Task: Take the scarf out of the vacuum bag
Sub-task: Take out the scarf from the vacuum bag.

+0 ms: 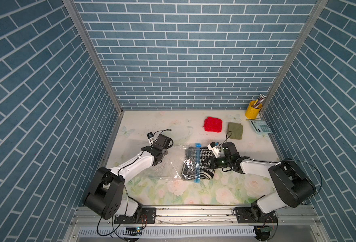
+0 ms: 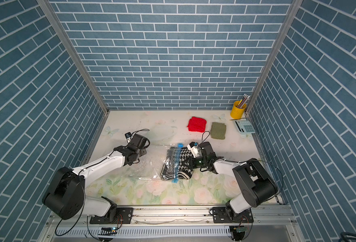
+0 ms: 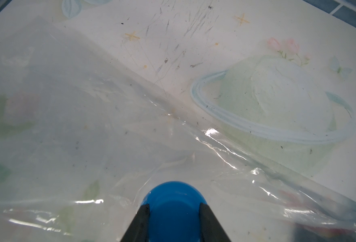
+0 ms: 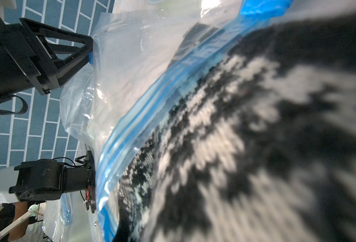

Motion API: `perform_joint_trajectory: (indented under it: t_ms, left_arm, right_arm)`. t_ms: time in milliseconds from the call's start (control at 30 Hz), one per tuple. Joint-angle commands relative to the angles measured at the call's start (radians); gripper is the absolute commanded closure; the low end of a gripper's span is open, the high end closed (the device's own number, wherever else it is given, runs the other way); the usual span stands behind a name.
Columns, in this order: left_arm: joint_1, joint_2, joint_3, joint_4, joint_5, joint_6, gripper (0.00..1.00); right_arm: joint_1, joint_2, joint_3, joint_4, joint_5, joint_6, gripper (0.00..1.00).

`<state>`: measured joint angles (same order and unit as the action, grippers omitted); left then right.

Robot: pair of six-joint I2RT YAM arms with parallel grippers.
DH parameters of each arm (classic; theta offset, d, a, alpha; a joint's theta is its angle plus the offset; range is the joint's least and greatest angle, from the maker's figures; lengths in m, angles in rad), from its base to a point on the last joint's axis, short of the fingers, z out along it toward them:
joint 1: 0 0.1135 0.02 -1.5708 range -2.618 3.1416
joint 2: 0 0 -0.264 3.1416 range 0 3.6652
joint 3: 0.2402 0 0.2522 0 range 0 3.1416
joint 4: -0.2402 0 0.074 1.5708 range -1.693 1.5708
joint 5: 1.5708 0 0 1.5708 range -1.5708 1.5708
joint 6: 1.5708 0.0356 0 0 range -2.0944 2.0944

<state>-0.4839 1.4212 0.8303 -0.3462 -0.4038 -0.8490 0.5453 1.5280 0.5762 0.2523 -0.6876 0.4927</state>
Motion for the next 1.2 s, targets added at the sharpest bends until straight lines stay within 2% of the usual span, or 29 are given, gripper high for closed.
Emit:
perform_joint_trajectory:
  t_ms: [0, 1167]
  left_arm:
    - [0.006, -0.016, 0.003, -0.001, -0.045, 0.001, 0.74]
    - [0.008, -0.011, -0.008, 0.01, -0.046, -0.003, 0.74]
  right_arm:
    - [0.007, 0.01, 0.009, -0.005, -0.021, -0.031, 1.0]
    - [-0.001, -0.013, 0.0, -0.011, -0.02, -0.036, 1.0]
